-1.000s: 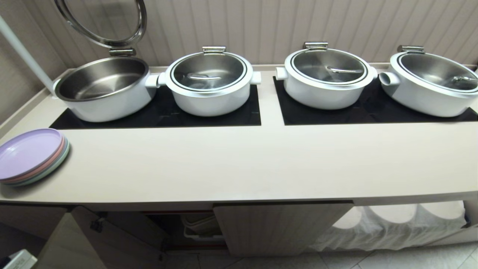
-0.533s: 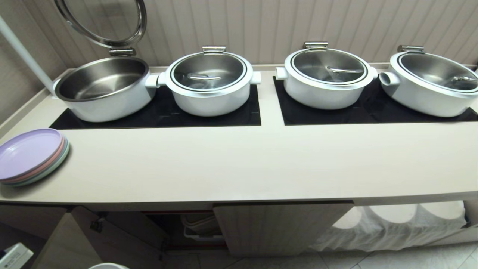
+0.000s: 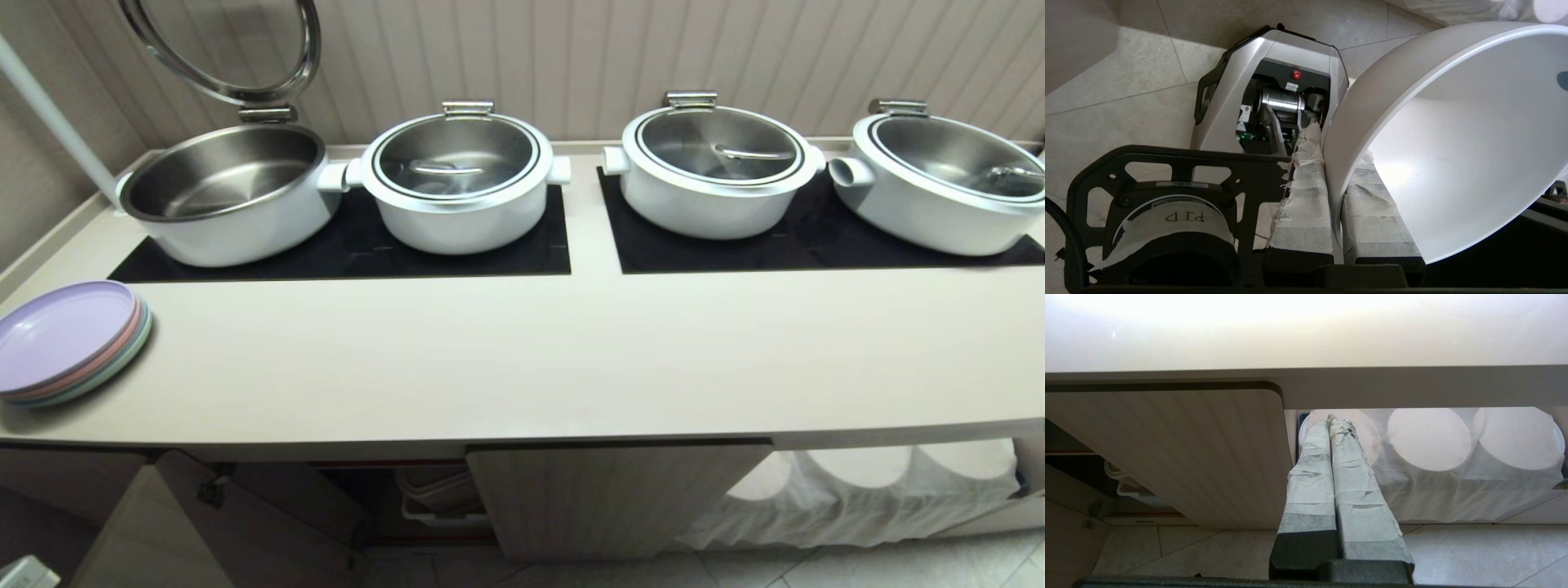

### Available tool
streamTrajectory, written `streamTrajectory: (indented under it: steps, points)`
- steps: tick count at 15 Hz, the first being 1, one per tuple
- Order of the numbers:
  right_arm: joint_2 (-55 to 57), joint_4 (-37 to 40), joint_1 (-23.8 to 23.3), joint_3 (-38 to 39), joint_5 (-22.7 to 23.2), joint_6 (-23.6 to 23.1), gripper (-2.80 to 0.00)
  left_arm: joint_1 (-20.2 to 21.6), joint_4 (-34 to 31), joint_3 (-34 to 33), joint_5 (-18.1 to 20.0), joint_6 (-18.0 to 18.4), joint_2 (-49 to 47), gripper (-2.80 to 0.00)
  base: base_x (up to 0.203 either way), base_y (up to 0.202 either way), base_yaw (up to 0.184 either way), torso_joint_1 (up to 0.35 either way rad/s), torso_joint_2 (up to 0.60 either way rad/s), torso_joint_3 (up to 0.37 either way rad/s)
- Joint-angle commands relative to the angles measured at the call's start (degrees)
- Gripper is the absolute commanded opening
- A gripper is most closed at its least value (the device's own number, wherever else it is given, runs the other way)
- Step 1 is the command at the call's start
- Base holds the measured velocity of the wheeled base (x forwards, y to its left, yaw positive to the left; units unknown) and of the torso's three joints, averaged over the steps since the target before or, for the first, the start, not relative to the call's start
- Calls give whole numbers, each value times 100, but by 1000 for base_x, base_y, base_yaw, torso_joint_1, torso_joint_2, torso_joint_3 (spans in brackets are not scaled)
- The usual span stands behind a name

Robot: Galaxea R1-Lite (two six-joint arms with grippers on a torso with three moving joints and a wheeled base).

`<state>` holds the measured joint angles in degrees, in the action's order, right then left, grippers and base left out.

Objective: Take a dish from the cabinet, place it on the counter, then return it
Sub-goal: Place it on the table

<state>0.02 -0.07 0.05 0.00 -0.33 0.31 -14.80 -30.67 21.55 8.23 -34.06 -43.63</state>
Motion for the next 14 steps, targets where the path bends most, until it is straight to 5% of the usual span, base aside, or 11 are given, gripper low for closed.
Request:
streamTrajectory:
  steps: [1, 14]
  points:
    - [-2, -1, 0, 0, -2, 4, -280, -2, -48, -85, -5, -22, 141, -280, 0, 0, 0, 0, 0, 0]
    - [-2, -1, -3, 0, -2, 4, -280, -58, -44, -151, 81, 5, 118, -280, 0, 0, 0, 0, 0, 0]
